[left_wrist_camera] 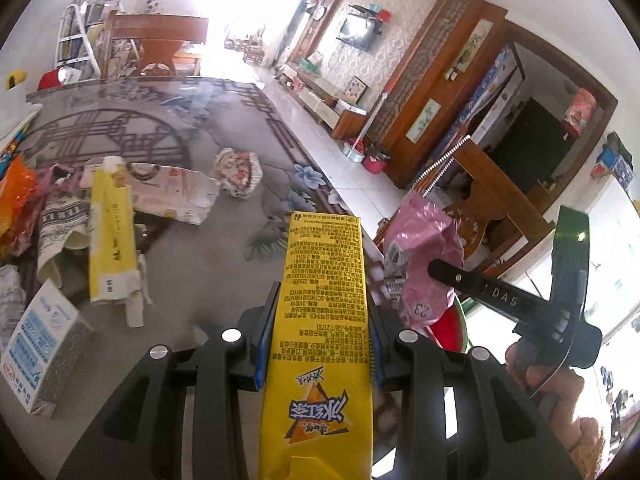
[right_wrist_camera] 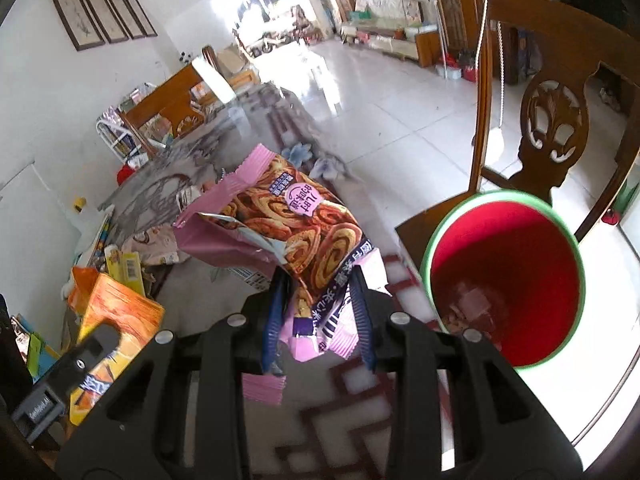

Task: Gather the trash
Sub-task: 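Carry the carton and cookie bag to the red bucket and release both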

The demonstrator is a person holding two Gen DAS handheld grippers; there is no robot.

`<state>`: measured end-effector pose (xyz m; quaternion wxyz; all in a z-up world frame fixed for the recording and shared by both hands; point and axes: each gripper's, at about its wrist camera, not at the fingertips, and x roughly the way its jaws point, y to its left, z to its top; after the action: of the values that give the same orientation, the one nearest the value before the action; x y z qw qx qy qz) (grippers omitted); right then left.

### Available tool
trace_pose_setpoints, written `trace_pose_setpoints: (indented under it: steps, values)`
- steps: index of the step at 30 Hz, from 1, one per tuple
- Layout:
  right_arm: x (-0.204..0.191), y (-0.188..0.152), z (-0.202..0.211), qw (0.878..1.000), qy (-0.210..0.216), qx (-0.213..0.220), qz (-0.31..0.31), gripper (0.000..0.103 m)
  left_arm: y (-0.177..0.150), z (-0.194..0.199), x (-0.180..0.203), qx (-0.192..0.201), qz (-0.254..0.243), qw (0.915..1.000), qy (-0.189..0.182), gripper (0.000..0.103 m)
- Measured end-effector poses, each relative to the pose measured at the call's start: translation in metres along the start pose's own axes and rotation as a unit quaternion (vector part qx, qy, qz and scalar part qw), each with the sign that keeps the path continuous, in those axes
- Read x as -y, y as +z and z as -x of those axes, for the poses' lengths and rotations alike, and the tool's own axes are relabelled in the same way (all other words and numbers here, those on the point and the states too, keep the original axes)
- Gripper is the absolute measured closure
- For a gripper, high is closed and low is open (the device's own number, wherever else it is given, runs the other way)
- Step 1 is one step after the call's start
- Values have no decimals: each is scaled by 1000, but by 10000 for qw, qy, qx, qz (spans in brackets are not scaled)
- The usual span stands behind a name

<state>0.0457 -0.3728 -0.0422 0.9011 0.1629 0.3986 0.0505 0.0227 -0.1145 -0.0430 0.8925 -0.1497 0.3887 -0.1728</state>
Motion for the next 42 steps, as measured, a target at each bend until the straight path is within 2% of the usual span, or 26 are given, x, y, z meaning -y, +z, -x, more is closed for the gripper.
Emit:
trace_pose_setpoints:
  steps: [3, 9, 12, 17, 22, 27, 29, 31, 32, 34, 38, 42]
  values:
    - [4, 4, 13, 9983, -446, 377, 22, 71, 7, -5, 15, 6, -205, 9998, -70, 69]
    - [48, 10, 27, 9937, -704, 616, -624, 71, 19, -30, 51, -192, -297, 9982, -476, 69]
    - [78, 10, 38, 9871, -903, 805, -1046, 71, 21, -48, 74, -257, -466, 9970, -558, 69]
    - [127, 8, 53, 9675, -1352, 1148, -1803, 71, 25, -89, 114, -409, -597, 9944, -771, 69]
    - [154, 4, 53, 9544, -1597, 1168, -2234, 70, 29, -128, 150, -587, -786, 9905, -964, 69]
    - [160, 2, 50, 9504, -1647, 1116, -2391, 70, 33, -155, 175, -719, -936, 9876, -1035, 69]
    - [161, 3, 49, 9496, -1663, 1109, -2416, 65, 34, -163, 181, -721, -982, 9873, -1019, 70]
    - [161, 3, 50, 9468, -1751, 1108, -2463, 61, 34, -165, 184, -670, -1022, 9870, -1040, 64]
    - [162, 2, 50, 9449, -1781, 1116, -2508, 54, 34, -166, 186, -670, -1055, 9871, -1004, 49]
    - [164, 1, 54, 9399, -1815, 1210, -2627, 44, 34, -165, 186, -624, -1069, 9877, -959, 32]
    - [162, 0, 58, 9353, -1906, 1364, -2651, 34, 36, -158, 184, -526, -1065, 9878, -1011, 31]
    - [157, 2, 56, 9381, -1910, 1350, -2553, 31, 38, -146, 184, -400, -1129, 9882, -956, 31]
